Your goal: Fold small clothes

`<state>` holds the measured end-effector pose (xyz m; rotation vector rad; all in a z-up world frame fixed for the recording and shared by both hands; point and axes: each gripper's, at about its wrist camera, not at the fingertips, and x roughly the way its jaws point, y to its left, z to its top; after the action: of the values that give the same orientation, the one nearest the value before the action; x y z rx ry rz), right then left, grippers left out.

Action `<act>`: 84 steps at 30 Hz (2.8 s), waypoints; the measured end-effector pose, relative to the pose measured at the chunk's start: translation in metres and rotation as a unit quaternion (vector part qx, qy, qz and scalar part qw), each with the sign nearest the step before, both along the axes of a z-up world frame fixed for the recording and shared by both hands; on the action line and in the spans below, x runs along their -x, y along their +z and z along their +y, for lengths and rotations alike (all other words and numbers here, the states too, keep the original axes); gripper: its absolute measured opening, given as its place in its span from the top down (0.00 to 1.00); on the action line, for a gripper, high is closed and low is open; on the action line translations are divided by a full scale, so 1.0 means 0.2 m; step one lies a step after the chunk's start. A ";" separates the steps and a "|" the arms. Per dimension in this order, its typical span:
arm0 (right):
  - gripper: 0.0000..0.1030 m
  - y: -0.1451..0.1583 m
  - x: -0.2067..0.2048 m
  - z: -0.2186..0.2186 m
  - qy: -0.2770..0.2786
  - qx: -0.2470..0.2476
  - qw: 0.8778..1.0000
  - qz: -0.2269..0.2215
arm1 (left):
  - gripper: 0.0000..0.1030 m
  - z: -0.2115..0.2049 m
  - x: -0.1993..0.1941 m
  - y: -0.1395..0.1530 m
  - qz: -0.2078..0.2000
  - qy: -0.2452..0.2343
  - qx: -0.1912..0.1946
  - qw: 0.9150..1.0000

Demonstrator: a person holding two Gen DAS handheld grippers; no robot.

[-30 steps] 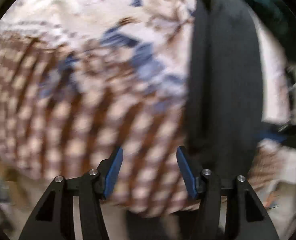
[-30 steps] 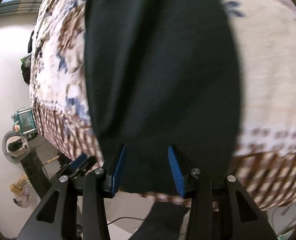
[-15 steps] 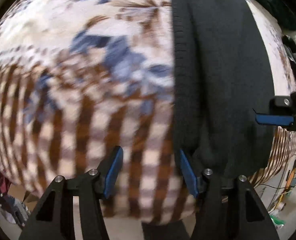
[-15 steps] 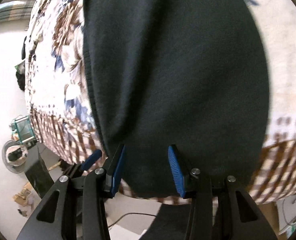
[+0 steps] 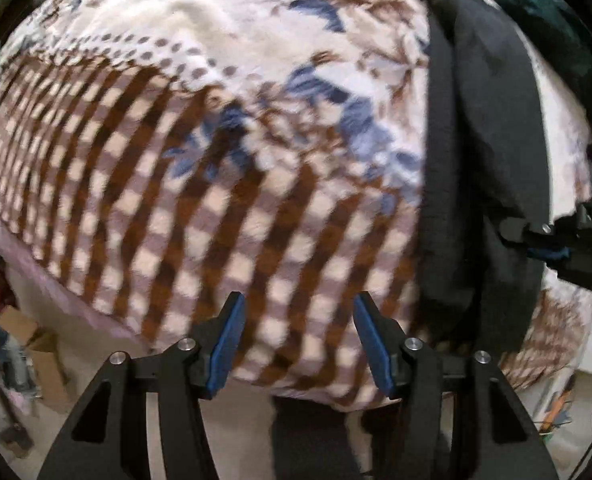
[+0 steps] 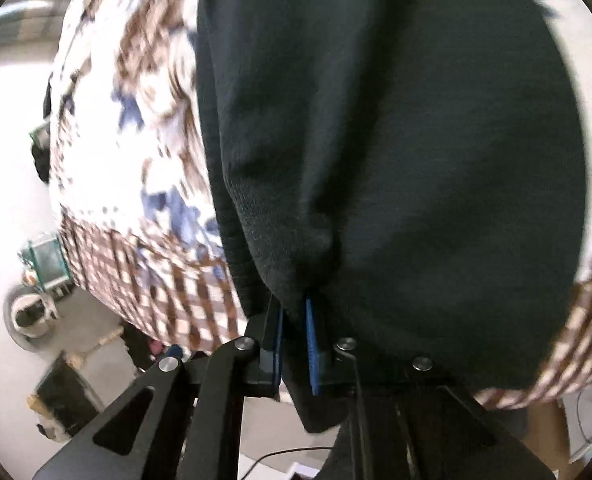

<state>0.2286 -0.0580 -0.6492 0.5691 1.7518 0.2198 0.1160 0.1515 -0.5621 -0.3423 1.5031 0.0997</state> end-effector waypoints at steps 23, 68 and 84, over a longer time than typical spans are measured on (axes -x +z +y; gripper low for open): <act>0.58 -0.01 0.00 -0.16 -0.046 -0.031 0.998 -0.006 | 0.48 -0.30 -0.43 -0.13 -0.025 0.048 0.132 0.990; 0.62 -0.27 -1.17 -0.95 -0.122 0.068 0.988 -0.069 | 0.92 -0.56 -2.51 0.16 -0.242 -0.114 0.267 0.926; 0.62 -0.19 -1.14 -0.95 -0.157 0.080 0.983 -0.047 | 0.61 -0.35 -2.66 -0.19 -0.148 -0.028 0.332 0.931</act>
<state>0.4557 -0.2471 -0.6875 0.6964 1.5472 -0.1118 0.6479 0.0810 -0.5998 -0.8182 1.2074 -0.5017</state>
